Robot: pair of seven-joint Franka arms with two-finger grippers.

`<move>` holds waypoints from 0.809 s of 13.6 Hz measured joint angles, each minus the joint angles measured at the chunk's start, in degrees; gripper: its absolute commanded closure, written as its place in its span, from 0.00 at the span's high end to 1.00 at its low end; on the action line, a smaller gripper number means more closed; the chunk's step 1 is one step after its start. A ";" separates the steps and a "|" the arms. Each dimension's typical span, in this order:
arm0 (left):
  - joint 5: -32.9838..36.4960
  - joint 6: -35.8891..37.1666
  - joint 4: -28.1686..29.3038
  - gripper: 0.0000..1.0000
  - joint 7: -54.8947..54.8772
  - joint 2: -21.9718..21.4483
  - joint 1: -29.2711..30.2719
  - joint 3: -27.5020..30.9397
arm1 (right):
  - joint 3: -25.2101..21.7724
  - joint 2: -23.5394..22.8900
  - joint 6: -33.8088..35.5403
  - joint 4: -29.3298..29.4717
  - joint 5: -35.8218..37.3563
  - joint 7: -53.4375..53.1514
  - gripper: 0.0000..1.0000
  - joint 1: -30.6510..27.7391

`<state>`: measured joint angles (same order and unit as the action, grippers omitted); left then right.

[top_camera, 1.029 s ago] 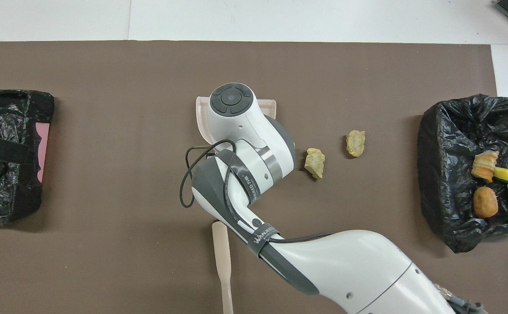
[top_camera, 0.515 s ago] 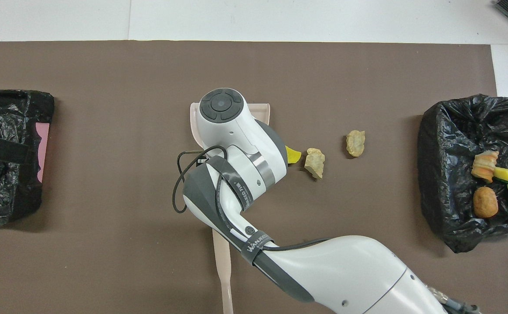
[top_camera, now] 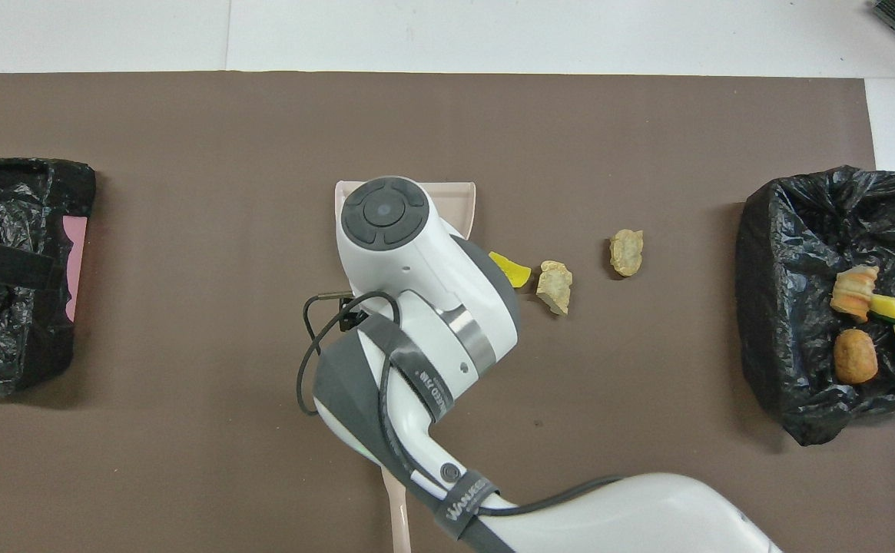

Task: Sweep and dump trash in bin

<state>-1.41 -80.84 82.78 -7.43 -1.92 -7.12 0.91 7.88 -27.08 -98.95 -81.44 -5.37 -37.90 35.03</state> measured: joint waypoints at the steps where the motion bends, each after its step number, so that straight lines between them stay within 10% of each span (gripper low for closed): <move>1: 0.00 0.06 0.12 1.00 0.00 -0.11 -0.01 -0.04 | 0.02 2.12 -0.33 -3.24 -0.72 -0.01 1.00 1.25; 11: -0.09 -19.79 12.33 1.00 8.16 0.86 -8.69 -2.20 | 0.14 19.46 -20.23 -39.06 -9.87 -0.66 0.92 11.84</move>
<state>-1.50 -100.64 95.12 0.73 -1.07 -15.81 -1.29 8.02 -7.63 -119.17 -120.50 -15.24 -38.56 46.86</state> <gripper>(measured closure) 0.000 0.013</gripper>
